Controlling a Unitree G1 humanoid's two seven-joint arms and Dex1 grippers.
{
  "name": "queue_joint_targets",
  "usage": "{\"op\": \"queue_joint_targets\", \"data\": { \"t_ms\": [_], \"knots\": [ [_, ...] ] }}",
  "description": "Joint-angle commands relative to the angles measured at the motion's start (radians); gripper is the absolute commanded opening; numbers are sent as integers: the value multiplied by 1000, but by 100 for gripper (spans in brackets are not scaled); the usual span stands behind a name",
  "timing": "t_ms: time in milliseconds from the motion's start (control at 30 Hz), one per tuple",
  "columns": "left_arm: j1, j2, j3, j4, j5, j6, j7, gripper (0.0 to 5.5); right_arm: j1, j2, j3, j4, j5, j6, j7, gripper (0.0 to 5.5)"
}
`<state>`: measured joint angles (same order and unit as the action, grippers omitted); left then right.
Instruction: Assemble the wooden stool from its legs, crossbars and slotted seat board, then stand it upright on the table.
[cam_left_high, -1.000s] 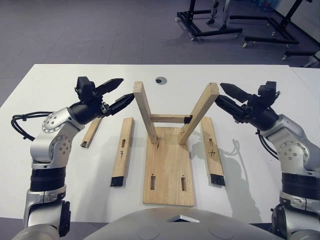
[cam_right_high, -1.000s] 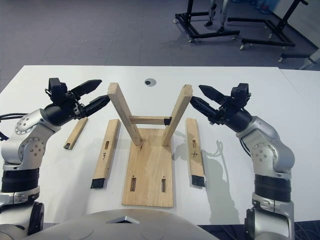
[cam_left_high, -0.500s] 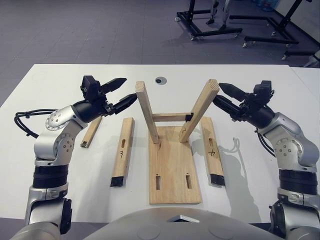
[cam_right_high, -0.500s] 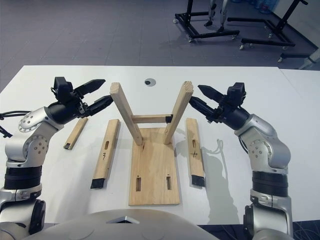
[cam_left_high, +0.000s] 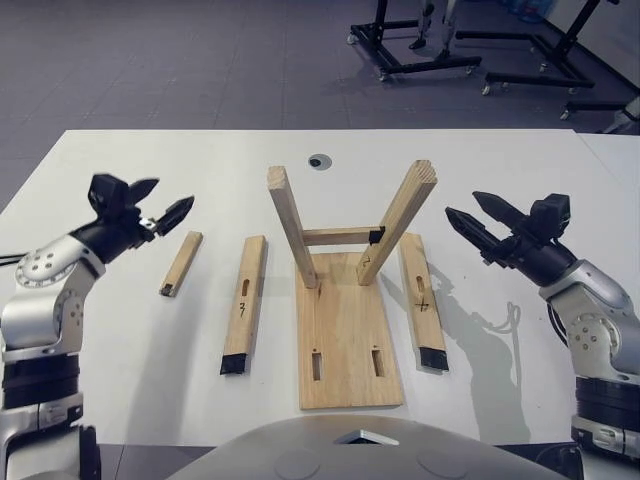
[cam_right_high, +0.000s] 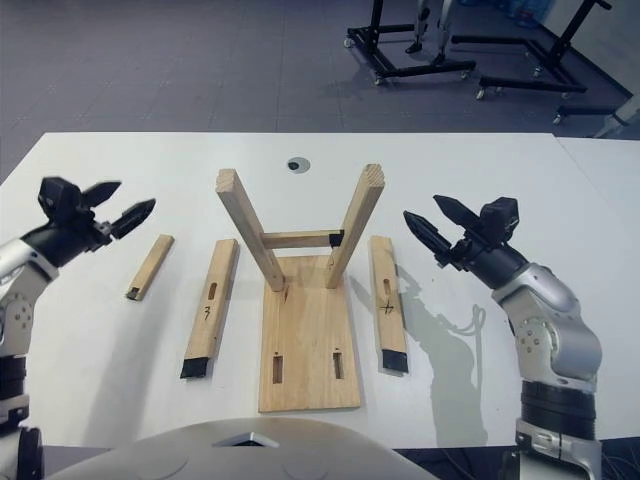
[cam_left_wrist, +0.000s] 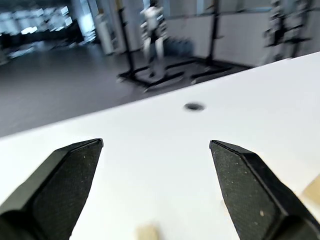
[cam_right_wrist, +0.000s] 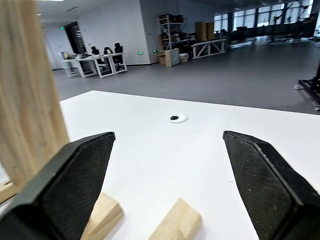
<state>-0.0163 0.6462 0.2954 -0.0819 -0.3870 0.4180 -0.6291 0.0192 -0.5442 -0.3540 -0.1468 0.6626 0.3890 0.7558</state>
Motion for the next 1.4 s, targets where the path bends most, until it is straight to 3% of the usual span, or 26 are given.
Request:
{"op": "queue_joint_targets", "data": {
  "t_ms": [33,133,300,667,900,1200,1333,1400],
  "knots": [
    [186,-80,-21,-87,24,76,89,391,17,5,3,-25,0,20,-20,400],
    [271,-156,-31,-136,15,121,158,391,27,0,5,-39,14,49,-19,400],
    [322,-163,-39,-92,69,178,224,391,8,-20,5,-63,31,96,-16,400],
    [335,-213,-99,-54,90,179,256,227,-19,-28,18,-55,34,113,-4,400],
    [288,-275,-135,13,135,43,287,129,-73,14,53,1,-18,65,-47,400],
    [322,-369,-92,-39,60,26,320,128,-47,102,17,-38,87,145,-125,400],
    [387,-360,-64,-121,20,-20,276,128,96,39,-2,-98,153,212,-20,400],
    [441,-328,1,-197,-55,-76,178,128,186,-13,-37,-124,214,269,59,400]
  ]
}}
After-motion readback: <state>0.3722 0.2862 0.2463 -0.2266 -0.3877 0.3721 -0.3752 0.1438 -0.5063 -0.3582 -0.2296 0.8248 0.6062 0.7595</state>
